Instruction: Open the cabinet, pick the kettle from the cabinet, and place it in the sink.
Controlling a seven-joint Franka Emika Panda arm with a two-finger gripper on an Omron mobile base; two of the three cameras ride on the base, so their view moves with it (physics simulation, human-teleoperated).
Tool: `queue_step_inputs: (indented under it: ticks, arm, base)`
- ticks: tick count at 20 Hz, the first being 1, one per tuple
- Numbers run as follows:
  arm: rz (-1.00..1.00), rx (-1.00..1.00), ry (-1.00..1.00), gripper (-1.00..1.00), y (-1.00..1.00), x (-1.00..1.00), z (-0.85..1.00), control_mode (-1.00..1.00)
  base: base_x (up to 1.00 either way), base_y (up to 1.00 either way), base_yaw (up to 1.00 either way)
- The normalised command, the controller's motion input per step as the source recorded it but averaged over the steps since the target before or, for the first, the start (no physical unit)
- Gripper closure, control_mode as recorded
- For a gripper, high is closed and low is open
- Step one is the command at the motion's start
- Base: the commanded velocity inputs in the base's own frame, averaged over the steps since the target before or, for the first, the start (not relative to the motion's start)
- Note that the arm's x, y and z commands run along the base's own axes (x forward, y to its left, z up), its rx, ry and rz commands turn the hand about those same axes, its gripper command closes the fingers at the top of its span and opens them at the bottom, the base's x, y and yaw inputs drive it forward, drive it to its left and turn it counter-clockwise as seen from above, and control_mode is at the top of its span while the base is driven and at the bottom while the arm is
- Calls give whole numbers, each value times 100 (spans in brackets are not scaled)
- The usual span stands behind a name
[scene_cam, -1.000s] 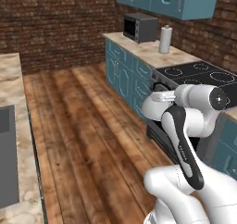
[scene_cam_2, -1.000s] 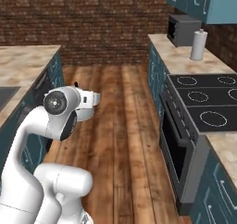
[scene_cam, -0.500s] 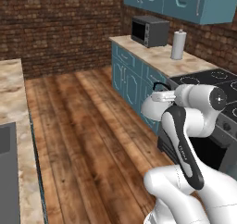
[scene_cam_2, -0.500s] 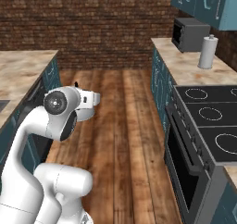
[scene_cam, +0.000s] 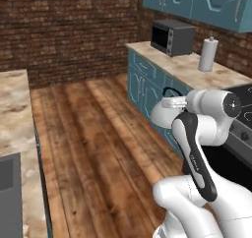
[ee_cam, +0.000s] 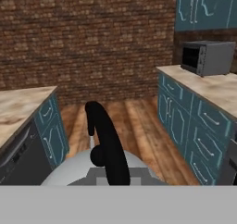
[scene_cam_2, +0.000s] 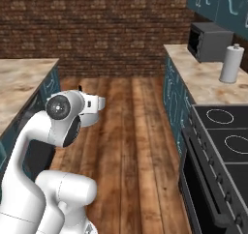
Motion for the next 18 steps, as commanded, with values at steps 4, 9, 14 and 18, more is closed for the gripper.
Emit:
queue_step_inputs:
  ticks: [4,9,14,18]
  arm:
    - [0,0,0,100,0,0,0,100]
    - [0,0,0,100,0,0,0,100]
    - [0,0,0,100,0,0,0,100]
    - [0,0,0,100,0,0,0,100]
  base:
    - [75,0,5]
    - [75,0,7]
    - [68,0,23]
    - [37,-5,73]
